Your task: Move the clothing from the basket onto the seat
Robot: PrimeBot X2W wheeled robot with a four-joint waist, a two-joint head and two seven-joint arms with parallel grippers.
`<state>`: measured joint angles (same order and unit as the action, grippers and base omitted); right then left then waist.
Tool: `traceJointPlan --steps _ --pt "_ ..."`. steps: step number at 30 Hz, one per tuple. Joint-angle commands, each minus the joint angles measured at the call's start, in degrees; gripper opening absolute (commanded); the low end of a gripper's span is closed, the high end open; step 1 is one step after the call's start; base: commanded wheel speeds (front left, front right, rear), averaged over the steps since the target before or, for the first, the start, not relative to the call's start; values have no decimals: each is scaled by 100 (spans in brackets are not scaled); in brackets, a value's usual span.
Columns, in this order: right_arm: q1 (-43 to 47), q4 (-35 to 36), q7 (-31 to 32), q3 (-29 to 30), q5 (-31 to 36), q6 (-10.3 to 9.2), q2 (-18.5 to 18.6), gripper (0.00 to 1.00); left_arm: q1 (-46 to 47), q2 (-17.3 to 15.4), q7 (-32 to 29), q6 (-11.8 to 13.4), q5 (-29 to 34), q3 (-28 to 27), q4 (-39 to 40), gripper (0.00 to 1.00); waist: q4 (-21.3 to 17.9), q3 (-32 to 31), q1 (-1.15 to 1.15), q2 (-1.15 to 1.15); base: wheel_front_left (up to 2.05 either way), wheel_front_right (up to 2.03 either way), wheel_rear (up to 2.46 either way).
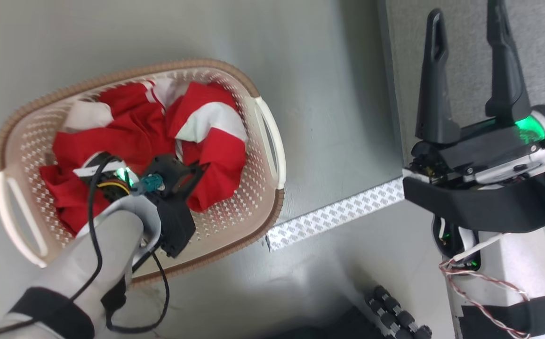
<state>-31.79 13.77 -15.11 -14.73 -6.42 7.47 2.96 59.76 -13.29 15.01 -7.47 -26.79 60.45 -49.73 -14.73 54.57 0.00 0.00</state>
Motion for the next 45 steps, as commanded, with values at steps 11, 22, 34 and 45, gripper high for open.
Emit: traceJointPlan --steps 11,22,34,45 --pt "419 -309 -2 -73 284 4 20 100 -1234 -116 27 9 333 -1101 1232 0 378 -1323 0 0 0 0 0" --pt "930 -494 -1 -90 235 4 207 100 -2493 67 28 52 887 -2584 2471 0 667 -2426 0 0 0 0 0" --pt "1706 -775 -1 -184 154 4 339 100 -3876 608 28 22 1225 -4085 3733 0 796 -3740 0 0 0 0 0" --pt "2465 -1221 -2 -734 -87 4 574 100 -4815 925 28 -2 1182 -4776 4702 0 726 -4852 0 0 0 0 0"
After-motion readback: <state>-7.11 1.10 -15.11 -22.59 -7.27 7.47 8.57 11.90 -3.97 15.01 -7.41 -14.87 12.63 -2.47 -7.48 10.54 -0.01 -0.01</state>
